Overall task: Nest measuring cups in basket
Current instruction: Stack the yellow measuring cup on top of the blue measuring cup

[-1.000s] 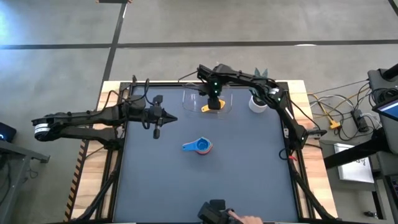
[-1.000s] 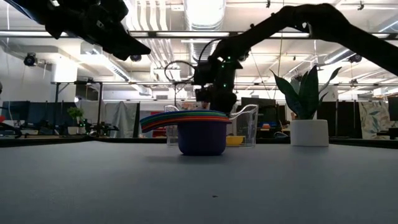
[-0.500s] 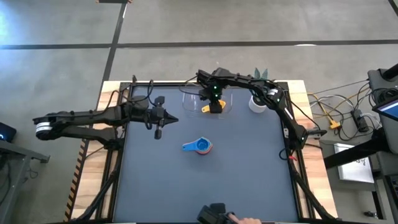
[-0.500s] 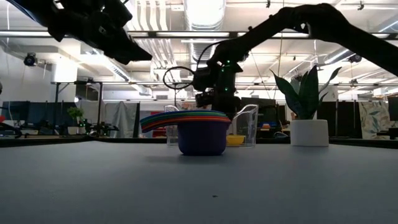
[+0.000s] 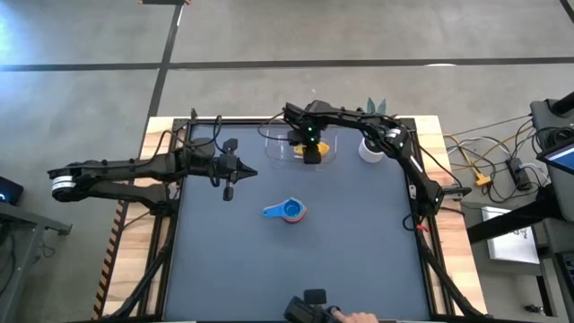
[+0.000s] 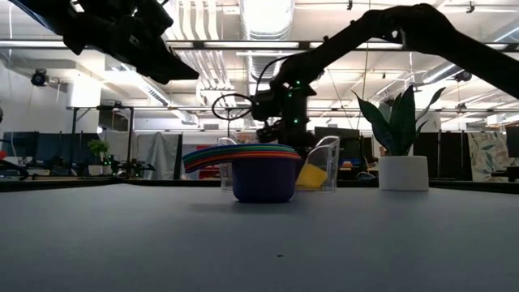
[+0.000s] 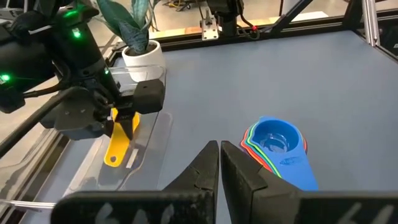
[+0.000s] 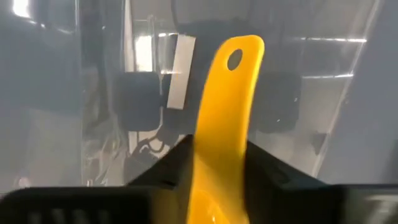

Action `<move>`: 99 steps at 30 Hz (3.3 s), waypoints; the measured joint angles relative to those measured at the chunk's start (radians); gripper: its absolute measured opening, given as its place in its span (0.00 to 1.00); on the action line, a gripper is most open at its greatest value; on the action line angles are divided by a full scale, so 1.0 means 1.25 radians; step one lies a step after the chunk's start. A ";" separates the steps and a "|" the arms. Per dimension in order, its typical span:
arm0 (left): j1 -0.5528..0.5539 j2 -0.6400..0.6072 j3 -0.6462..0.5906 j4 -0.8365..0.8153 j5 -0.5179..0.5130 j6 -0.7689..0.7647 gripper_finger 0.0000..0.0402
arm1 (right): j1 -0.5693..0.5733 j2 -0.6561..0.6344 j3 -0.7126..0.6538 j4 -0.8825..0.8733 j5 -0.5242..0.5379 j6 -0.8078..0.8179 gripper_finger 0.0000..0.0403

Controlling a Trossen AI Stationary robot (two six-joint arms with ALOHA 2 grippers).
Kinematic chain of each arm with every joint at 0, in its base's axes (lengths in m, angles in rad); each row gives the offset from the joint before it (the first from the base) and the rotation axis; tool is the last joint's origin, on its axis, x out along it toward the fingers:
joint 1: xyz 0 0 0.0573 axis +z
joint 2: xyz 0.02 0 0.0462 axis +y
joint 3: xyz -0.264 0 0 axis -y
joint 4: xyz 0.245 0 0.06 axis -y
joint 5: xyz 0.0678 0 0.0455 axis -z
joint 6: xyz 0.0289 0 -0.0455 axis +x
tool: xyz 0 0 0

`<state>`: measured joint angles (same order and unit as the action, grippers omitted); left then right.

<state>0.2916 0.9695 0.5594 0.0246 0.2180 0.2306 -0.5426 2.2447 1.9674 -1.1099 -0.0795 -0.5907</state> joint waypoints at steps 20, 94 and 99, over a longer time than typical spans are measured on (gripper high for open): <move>0.001 -0.032 0.000 -0.022 -0.043 0.007 0.00 | 0.013 -0.190 0.112 0.000 -0.116 0.107 0.02; 0.009 -0.201 0.000 -0.158 -0.061 -0.041 0.00 | 0.249 -0.224 -0.291 0.408 -0.623 0.320 0.03; 0.009 -0.201 0.000 -0.158 -0.061 -0.045 0.00 | 0.248 -0.224 -0.291 0.409 -0.604 0.324 0.08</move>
<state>0.3031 0.7177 0.5594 -0.1725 0.1421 0.1738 -0.2325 1.9652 1.6035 -0.5987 -0.8341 -0.1852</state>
